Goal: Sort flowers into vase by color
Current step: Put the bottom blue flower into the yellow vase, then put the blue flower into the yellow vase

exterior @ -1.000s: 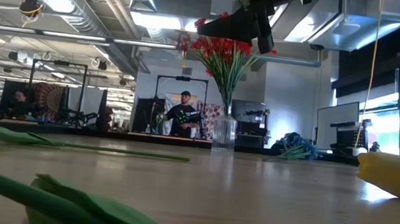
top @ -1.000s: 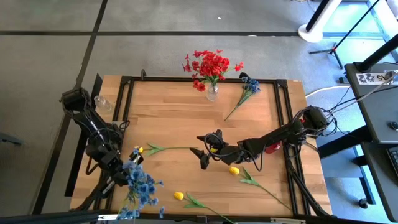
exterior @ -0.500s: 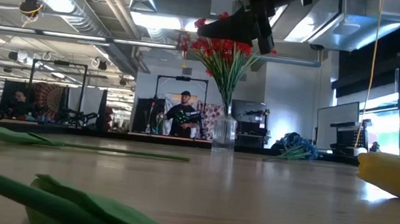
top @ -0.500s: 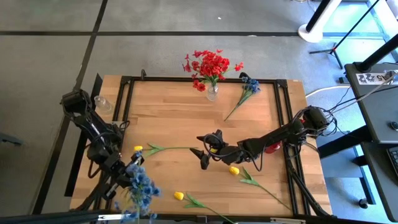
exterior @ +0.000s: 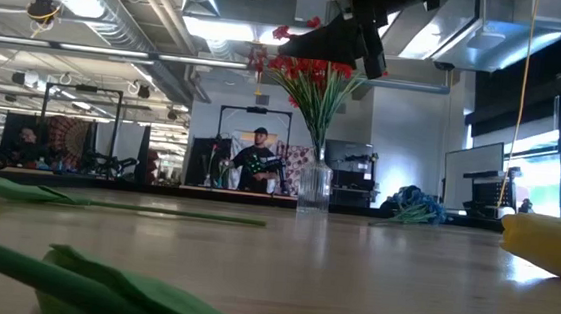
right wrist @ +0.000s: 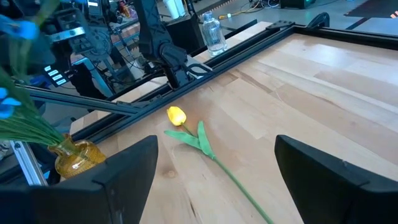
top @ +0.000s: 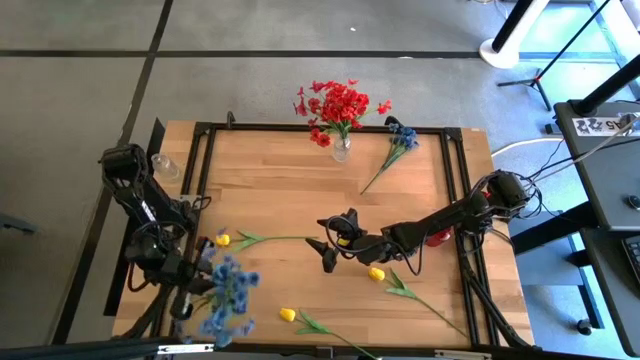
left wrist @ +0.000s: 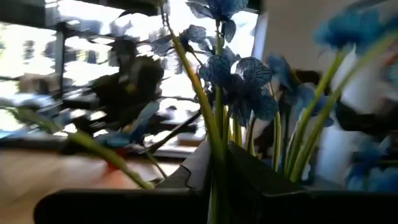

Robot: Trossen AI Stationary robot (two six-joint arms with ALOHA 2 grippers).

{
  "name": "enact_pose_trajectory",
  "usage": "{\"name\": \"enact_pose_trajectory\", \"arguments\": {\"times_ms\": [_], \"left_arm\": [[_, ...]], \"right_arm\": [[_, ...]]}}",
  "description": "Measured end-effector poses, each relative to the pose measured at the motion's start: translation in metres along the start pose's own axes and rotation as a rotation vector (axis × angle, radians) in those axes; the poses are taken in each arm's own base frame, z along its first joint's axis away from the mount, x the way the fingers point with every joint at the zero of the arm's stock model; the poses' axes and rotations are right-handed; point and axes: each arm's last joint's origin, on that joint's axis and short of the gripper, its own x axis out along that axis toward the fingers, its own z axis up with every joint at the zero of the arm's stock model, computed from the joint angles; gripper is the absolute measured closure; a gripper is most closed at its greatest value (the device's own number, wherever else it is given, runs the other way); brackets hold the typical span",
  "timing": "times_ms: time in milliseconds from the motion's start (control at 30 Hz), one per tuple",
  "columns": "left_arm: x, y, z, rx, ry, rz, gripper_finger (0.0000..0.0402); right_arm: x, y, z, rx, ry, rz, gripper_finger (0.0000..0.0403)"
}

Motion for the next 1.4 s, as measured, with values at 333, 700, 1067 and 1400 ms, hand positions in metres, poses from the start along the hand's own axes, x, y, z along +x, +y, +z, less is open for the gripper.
{"name": "enact_pose_trajectory", "arguments": {"times_ms": [333,700,1067,1400], "left_arm": [[-0.021,-0.005,0.006,-0.008,0.054,0.021,0.0299],[-0.054,-0.005,0.019,-0.007,0.169,0.08,0.0238],[-0.069,-0.007,0.023,-0.032,0.195,0.028,0.0236],[-0.069,-0.009,0.021,-0.102,0.177,-0.013,0.0236]], "right_arm": [[0.0,0.0,0.0,-0.003,0.008,0.005,0.0079],[0.0,0.0,-0.001,-0.054,0.024,0.018,0.0079],[0.028,-0.026,-0.008,-0.105,0.048,-0.191,0.0079],[0.043,-0.155,0.013,0.236,0.274,-0.841,0.0079]]}}
